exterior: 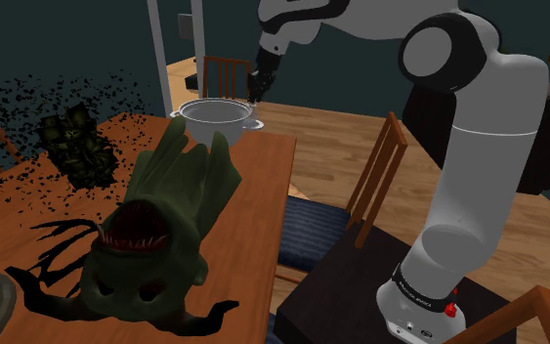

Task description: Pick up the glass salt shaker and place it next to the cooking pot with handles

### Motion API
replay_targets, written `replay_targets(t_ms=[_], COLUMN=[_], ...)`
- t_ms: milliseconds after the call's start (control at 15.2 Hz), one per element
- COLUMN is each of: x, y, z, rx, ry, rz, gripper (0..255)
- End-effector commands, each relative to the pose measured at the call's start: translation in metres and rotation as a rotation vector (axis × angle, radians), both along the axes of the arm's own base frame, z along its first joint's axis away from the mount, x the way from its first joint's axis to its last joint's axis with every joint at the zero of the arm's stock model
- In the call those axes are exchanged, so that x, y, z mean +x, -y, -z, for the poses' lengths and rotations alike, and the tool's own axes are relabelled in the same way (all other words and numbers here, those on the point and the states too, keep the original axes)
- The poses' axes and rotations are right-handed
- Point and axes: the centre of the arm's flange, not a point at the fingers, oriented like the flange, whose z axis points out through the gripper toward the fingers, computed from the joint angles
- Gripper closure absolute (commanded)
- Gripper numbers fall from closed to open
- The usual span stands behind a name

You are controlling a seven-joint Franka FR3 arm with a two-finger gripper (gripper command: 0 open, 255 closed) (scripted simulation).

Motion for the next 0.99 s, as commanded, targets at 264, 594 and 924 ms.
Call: replay_targets(t_ms=[264,594,924], x=[0.0,0.0,0.0], y=[0.0,0.0,0.0], z=[0.03,0.057,0.083], rx=[0.0,0.0,0.0], ry=[0.001,0.001,0.001], rz=[0.0,0.0,0.0], gripper=[255,255,255])
